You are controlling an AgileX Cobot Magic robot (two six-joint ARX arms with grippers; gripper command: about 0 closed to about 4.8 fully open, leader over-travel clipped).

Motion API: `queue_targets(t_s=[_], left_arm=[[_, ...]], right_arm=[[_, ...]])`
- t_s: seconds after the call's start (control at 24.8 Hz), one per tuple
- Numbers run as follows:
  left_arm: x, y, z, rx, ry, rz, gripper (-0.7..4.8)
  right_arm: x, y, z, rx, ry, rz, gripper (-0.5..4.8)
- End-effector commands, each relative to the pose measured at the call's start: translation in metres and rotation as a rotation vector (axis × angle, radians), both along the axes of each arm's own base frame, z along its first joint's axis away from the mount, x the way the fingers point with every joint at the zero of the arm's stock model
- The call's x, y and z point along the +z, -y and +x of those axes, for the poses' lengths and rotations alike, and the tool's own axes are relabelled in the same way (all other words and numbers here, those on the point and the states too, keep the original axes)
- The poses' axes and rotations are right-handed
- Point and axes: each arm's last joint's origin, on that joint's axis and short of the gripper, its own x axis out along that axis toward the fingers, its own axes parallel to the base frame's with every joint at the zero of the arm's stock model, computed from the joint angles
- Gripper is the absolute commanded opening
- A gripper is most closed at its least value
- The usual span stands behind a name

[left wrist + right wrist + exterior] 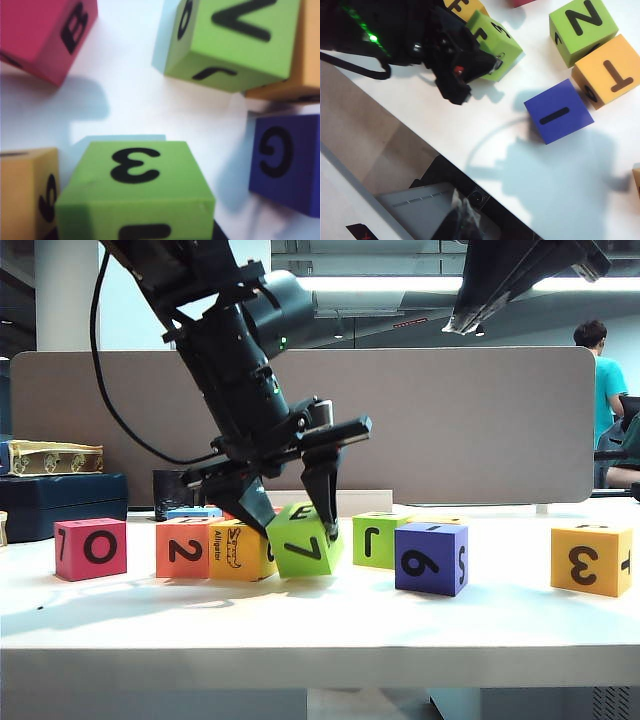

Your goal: Select the appropriate blocks from the scattered letter blocks on the table and arrange them in a row to spell out "DEEP".

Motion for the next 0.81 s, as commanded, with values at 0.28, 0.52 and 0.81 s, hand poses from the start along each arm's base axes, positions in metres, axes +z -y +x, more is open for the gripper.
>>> queue_targets(t_s=[0.28,0.52,0.81], left_arm=[[0.0,0.001,0.001,-0.011,-0.003,-0.007,2.92],[0.002,0.003,0.001,-0.028,-0.01,-0.033,3.1],[0.034,0.009,0.009,-0.057,0.031,-0.035,3.11]], right_arm=[[0.002,0.0,0.0,0.001,0.008,0.006,-0.01],[0.002,0.0,0.0,0.001,0.008,0.006,-0.01],[0.002,0.0,0.0,0.001,0.004,0.004,-0.01]])
